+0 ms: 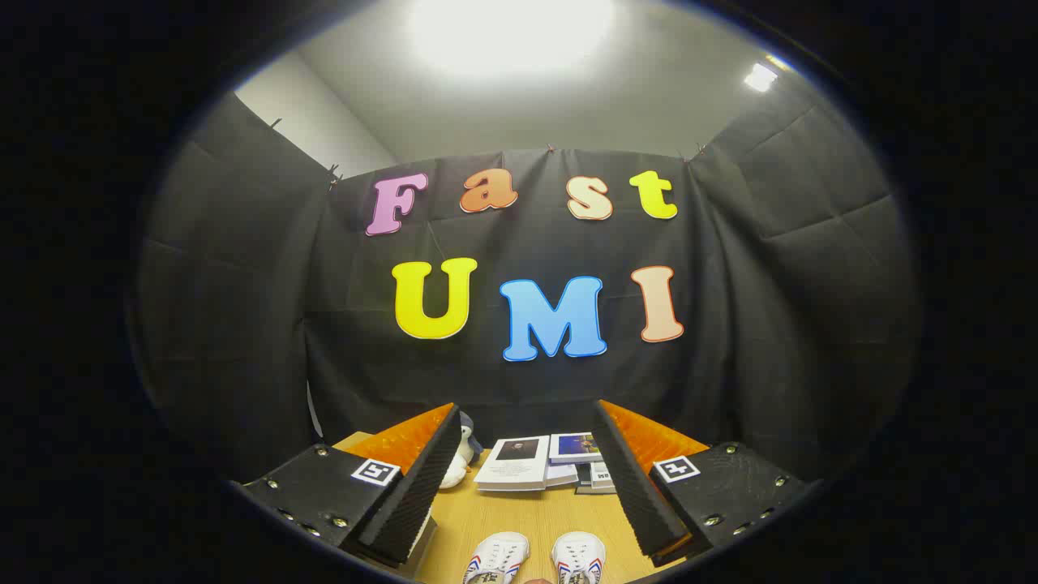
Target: Open the storage box then place both shoes into the box .Put the left shoe in first, then the right shoe, with the right side of both shoes facing outward in a uniform manner.
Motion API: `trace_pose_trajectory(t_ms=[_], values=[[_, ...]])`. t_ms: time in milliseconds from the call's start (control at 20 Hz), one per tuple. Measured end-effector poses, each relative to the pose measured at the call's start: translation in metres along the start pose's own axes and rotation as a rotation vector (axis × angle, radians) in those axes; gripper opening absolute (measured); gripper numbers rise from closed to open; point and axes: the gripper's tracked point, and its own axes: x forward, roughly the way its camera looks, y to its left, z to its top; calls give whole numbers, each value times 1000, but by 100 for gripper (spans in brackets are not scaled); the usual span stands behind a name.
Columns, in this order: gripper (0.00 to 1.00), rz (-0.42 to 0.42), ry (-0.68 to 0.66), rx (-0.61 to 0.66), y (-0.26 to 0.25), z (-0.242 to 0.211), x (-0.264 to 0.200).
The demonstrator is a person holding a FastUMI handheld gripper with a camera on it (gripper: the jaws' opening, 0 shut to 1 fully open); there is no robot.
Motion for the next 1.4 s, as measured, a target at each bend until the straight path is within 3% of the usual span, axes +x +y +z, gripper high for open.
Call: trace_pose_trajectory(t_ms=[1100,1400], values=[[98,20,-24,45,0,5,16],[98,117,25,171,15,-16,17]])
